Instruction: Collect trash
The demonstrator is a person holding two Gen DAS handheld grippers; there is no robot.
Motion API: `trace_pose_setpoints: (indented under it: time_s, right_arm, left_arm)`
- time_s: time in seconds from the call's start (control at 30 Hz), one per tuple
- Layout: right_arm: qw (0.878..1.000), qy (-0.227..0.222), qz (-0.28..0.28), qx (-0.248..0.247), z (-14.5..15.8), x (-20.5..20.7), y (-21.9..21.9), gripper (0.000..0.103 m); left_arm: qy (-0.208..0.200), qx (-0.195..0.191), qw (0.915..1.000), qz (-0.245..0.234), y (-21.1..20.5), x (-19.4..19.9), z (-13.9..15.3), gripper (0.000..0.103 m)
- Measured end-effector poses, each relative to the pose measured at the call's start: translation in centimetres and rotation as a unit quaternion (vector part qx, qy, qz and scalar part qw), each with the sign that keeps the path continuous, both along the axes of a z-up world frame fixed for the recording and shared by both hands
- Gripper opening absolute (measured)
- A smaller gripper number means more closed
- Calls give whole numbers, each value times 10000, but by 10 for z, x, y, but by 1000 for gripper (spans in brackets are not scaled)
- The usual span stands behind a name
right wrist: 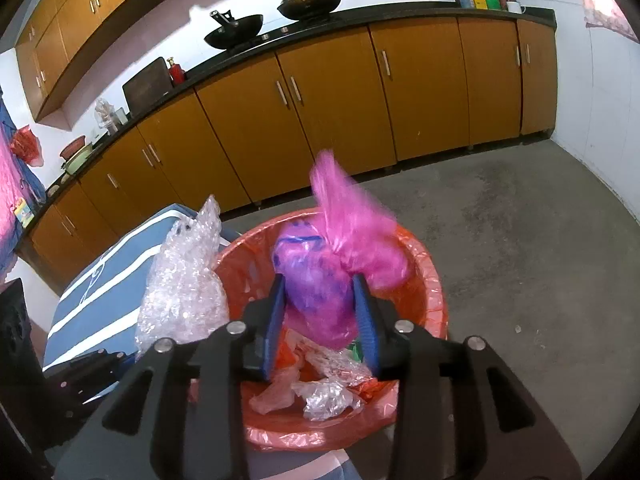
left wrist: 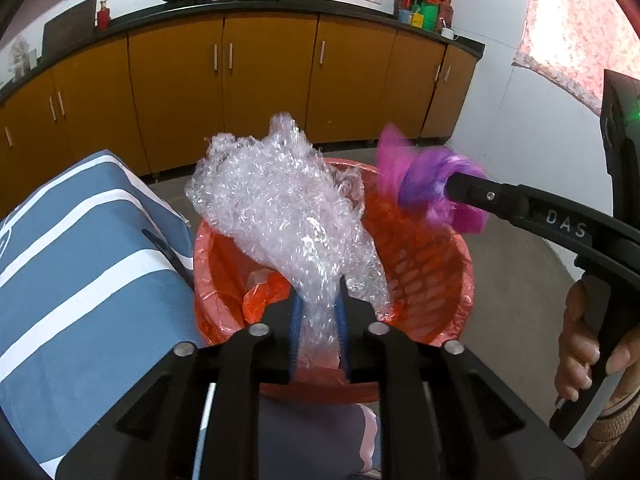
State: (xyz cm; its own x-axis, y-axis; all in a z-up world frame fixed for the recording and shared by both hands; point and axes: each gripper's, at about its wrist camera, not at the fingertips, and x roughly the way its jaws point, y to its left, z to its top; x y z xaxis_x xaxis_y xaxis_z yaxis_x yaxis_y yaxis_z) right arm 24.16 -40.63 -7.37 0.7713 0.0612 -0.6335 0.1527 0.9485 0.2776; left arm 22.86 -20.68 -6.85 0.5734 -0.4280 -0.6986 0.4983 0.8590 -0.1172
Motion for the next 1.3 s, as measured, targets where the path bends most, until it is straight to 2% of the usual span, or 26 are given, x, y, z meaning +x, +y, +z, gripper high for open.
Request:
trace_pose_setpoints:
  time_s: [0.03,0.1,0.37,0.47,0.57,0.7,0.83,0.93,1.1,1.17,1.3]
  right_arm:
    - [10000,-7,3,21,0,-1,-1,36]
    - [10000,-24,-4,78,-1,-3,-3,37]
    - [9996,-141,-210,106,7,-17,-13,40]
    - [9993,-212,-277,99,11,-26,-16,44]
    - [9990,-317,-307,20,18,-38,-14,51]
    - [9983,-485,-288,-140,27,-56,-3,67]
    - [9973,-656,-265,-200,37,-76,10,84]
    - [9964,-770,-260,-240,44,-90,21,93]
    - [9949,-891,-212,-430,54,-110,40,99]
    - [9944,-919,-155,-504,57,-116,48,99]
    - [9920,-1019,-66,-738,66,-128,69,99]
  left_arm:
    - [-2,3,10000,35,1,1,0,28]
    - [-8,-23,10000,96,4,2,1,36]
    - [-53,-80,9991,424,20,2,4,36]
    - [-58,-129,9983,569,30,0,5,37]
    - [-71,-225,9968,766,45,-4,8,42]
    - [-150,-412,9939,1012,68,-16,17,47]
    - [-460,-406,9908,1204,89,-39,31,57]
    - [-710,-434,9876,1330,105,-58,42,68]
    - [-1035,-573,9804,1573,135,-85,56,80]
    - [-1154,-638,9766,1696,147,-96,61,89]
    - [-1457,-638,9680,1940,169,-118,73,95]
